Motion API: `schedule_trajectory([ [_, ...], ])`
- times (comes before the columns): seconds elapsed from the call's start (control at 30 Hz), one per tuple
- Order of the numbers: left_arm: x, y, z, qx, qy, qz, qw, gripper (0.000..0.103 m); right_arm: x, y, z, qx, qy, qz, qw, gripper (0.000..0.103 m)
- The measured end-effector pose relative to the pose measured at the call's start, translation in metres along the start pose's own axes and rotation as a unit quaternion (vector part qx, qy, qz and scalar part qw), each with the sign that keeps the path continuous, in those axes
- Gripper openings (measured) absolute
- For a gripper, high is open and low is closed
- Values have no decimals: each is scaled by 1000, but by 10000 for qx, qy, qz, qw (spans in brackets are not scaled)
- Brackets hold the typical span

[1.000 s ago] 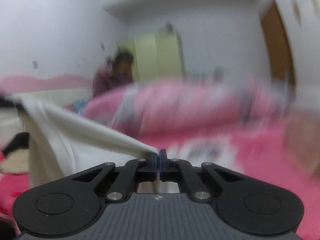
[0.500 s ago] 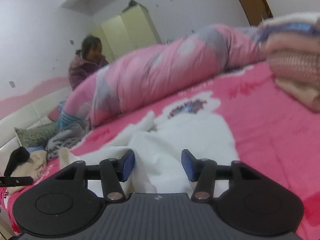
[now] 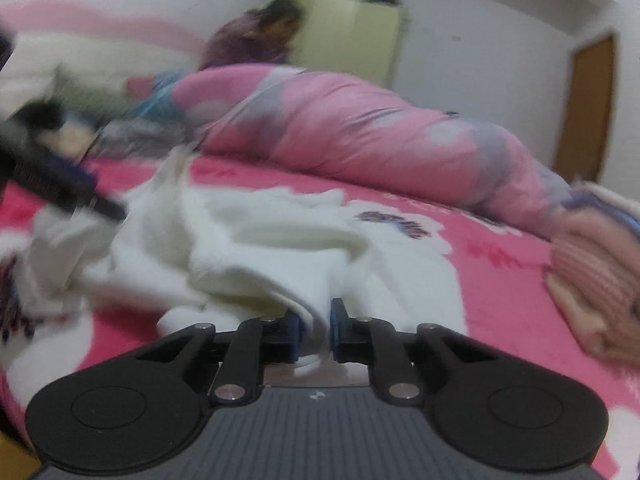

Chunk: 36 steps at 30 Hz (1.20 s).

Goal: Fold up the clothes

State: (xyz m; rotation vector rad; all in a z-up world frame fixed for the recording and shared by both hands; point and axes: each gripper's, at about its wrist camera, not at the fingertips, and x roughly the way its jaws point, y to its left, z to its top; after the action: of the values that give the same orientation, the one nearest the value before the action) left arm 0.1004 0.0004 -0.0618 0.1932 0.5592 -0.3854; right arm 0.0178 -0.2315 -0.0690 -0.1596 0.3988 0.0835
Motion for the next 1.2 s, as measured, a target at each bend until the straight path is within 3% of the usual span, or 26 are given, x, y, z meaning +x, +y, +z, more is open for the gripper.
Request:
schedule_trajectory([
  [0.13,5,-5,0,116,37,-65,9999,66,19,-10,-6,450,215,70,9987,13],
  [0.23,10,-8,1,202,64,-113,9997,61,23,-8,-11,319,172,-92,9993,12],
  [0.3,12,-10,1,260,82,-146,9995,61,16,-7,-7,221,-37,-361,9991,6],
  [0.47,19,-16,1,404,128,-227,9988,63,-16,-18,10,35,-811,-1303,9881,5],
  [0.63,26,-20,2,454,160,-191,9987,62,-21,-31,9,-39,-923,-1670,9816,5],
  [0.7,28,-19,2,403,163,-90,9990,48,-22,-29,4,-137,-909,-1737,9805,5],
  [0.73,29,-19,2,378,165,-39,9991,46,-22,-29,6,-176,-945,-1764,9796,5],
  [0.8,32,-19,2,327,167,63,9993,25,-24,-30,16,-237,-1052,-1808,9776,5],
  [0.83,32,-19,3,310,153,210,9992,21,-25,-31,21,-268,-1105,-1830,9765,5],
  [0.9,26,-16,9,160,-26,580,9982,11,-27,-31,31,-329,-1212,-1873,9742,5],
  [1.03,-4,-9,32,-100,-810,1128,9903,8,-30,-33,51,-451,-1426,-1959,9691,4],
  [1.2,-62,-10,77,-37,-2162,1698,9615,6,-35,-35,77,-604,-1691,-2065,9618,4],
])
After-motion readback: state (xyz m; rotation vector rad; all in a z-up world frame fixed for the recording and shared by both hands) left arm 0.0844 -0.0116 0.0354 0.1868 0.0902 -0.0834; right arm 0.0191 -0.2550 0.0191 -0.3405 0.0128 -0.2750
